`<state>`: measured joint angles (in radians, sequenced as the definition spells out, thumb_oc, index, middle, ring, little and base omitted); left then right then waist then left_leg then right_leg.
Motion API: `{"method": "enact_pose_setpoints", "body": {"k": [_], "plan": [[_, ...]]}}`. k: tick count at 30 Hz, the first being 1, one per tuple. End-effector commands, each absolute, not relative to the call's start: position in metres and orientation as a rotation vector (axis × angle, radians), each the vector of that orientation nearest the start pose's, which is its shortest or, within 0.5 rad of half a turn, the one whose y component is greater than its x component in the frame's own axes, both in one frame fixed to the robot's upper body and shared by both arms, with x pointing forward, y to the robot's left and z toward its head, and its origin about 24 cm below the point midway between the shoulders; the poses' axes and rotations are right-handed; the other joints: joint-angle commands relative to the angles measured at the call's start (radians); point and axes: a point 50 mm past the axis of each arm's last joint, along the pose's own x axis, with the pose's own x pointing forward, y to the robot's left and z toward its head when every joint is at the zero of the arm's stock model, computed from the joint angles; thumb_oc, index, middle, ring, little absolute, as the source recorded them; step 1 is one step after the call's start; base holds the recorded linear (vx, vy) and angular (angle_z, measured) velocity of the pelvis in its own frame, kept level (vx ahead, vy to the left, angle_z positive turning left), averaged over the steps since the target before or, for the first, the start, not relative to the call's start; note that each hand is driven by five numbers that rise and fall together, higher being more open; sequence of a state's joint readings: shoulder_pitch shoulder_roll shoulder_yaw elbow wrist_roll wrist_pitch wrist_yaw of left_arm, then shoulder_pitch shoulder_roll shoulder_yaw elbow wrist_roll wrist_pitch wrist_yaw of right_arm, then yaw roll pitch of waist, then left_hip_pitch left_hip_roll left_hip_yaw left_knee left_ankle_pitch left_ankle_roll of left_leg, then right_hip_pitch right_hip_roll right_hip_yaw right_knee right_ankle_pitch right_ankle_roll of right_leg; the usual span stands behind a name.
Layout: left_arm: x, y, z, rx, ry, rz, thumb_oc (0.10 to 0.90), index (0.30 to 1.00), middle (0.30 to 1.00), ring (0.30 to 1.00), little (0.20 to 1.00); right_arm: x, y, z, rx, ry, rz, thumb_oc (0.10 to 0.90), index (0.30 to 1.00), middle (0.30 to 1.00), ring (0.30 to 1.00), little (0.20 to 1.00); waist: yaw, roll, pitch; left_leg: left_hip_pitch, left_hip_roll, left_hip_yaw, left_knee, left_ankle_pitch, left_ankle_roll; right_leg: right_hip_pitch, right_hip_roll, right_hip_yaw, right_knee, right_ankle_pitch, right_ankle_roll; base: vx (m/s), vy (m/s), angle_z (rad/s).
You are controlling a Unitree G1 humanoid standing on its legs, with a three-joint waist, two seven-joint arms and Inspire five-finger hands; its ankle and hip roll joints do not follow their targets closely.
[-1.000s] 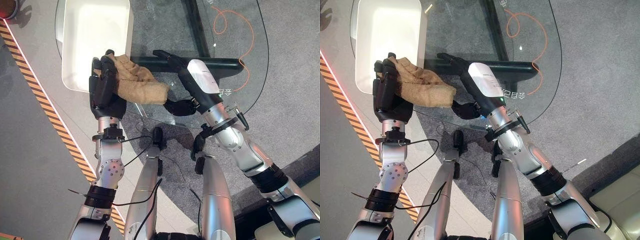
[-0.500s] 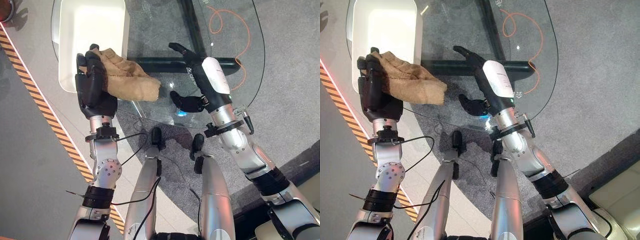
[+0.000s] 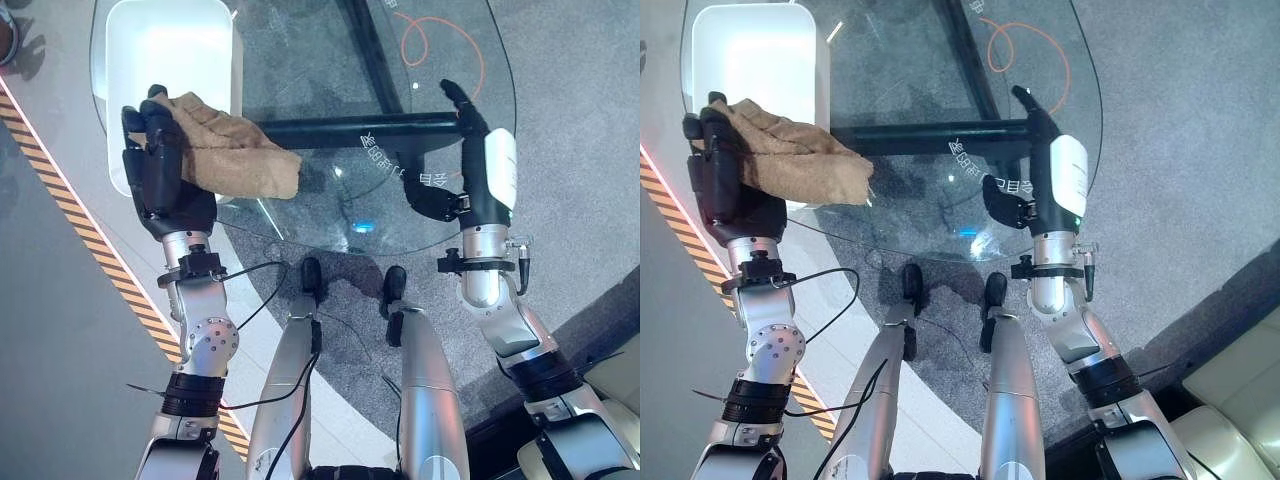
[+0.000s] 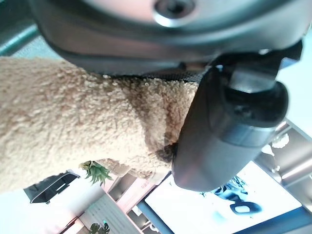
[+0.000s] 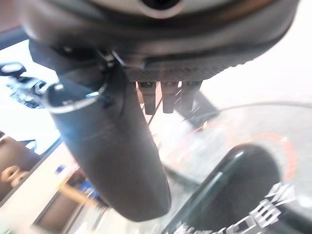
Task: Wipe the table with a cloth and put it in the basket.
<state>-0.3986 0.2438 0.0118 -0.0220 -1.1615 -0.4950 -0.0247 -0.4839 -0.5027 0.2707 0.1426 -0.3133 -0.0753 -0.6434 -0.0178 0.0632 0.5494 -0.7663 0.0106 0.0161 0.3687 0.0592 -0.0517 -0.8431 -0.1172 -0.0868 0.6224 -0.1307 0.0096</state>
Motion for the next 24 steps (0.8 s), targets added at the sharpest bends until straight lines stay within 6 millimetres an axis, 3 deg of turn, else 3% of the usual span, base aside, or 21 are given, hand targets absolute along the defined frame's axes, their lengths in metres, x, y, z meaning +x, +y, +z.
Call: {"method": "enact_pose_setpoints", "body": {"k": [1, 8, 17, 24], "plan": [[0.268, 0.229, 0.244, -0.848, -1.203, -0.082, 0.1, 0.3, 0.3, 0.3, 0.2, 0.311, -0.189, 0.193, -0.514, -0.795, -0.552, 0.8, 0.9, 0.9, 0.9, 0.9, -0.003, 0.004, -0.029, 0.032, -0.061, 0.051, 0.04, -0.102, 0.039, 0.041, 0.079, -0.034, -0.074, -0.002, 0.003, 0.0, 0.053, -0.04], [0.271, 0.239, 0.252, -0.786, -1.23, 0.002, 0.1, 0.3, 0.3, 0.3, 0.2, 0.318, -0.218, 0.168, -0.478, -0.646, -0.69, 0.8, 0.9, 0.9, 0.9, 0.9, -0.015, 0.009, -0.029, 0.039, -0.053, 0.057, 0.035, -0.104, 0.038, 0.042, 0.085, -0.022, -0.074, -0.003, 0.002, 0.0, 0.045, -0.07], [0.282, 0.247, 0.295, -0.677, -1.259, 0.121, 0.1, 0.3, 0.3, 0.3, 0.2, 0.323, -0.257, 0.115, -0.506, -0.39, -0.818, 0.8, 0.9, 0.9, 0.9, 0.9, -0.027, 0.013, -0.029, 0.041, -0.04, 0.07, 0.026, -0.106, 0.036, 0.045, 0.086, -0.014, -0.089, -0.001, -0.001, -0.01, 0.017, -0.03], [0.294, 0.254, 0.313, -0.584, -1.242, 0.259, 0.1, 0.3, 0.3, 0.3, 0.2, 0.322, -0.273, 0.101, -0.501, -0.3, -0.864, 0.8, 0.9, 0.9, 0.9, 0.9, -0.036, 0.008, -0.029, 0.035, -0.033, 0.077, 0.03, -0.111, 0.034, 0.042, 0.086, -0.014, -0.098, 0.002, -0.003, 0.0, 0.0, 0.0]]}}
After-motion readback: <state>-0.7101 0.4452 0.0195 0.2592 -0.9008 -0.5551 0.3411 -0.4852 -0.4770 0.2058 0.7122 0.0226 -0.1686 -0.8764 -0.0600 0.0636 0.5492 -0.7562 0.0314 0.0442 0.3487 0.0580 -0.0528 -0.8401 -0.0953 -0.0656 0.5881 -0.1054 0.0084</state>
